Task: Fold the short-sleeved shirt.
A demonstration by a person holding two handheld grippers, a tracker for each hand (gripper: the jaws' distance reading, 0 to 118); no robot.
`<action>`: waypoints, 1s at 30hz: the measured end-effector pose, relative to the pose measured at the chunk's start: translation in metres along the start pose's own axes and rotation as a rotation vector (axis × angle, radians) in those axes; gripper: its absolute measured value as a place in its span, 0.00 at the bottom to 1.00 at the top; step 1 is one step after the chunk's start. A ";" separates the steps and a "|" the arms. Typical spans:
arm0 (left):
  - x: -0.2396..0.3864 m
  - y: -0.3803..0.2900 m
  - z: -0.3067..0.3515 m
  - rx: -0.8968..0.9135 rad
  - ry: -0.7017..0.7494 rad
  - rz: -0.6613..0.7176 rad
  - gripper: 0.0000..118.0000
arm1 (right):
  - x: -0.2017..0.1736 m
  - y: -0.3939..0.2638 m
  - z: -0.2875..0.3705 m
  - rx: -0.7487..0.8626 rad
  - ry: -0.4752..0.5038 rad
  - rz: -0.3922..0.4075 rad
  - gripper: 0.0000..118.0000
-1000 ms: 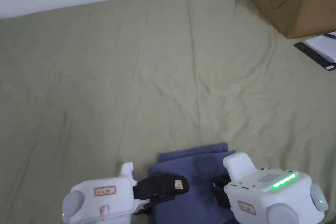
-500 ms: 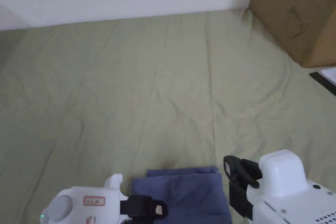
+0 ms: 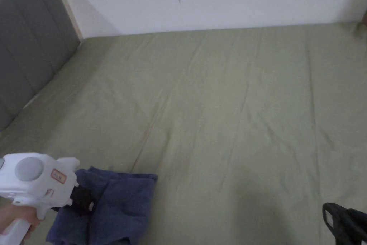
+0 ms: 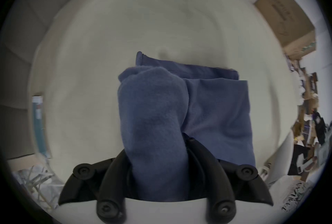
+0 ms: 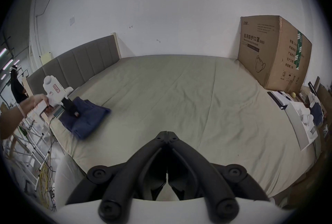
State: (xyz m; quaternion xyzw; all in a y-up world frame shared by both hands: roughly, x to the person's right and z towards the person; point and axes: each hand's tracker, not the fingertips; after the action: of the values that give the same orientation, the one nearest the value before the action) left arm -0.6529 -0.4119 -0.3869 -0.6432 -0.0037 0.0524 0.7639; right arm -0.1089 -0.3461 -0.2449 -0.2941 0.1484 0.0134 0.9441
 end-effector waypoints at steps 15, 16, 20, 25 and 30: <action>-0.051 -0.005 0.008 0.076 0.484 -0.002 0.93 | -0.012 0.014 -0.009 -0.033 0.011 0.011 0.00; -0.048 -0.008 0.013 0.098 0.471 0.013 0.94 | -0.011 0.013 -0.009 -0.033 0.013 0.012 0.00; -0.033 -0.018 0.035 0.200 0.378 0.109 0.90 | -0.010 0.014 -0.009 -0.031 0.024 0.001 0.00; 0.010 -0.036 0.072 0.400 0.341 0.128 0.26 | -0.003 0.015 -0.003 -0.018 0.018 -0.011 0.00; 0.083 -0.066 0.099 0.593 0.275 0.065 0.00 | 0.008 0.013 0.008 0.001 0.004 -0.040 0.00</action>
State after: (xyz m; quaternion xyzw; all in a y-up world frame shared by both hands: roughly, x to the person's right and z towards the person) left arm -0.5724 -0.3184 -0.3101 -0.3936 0.1355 -0.0120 0.9092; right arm -0.1002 -0.3310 -0.2484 -0.2963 0.1446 -0.0060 0.9441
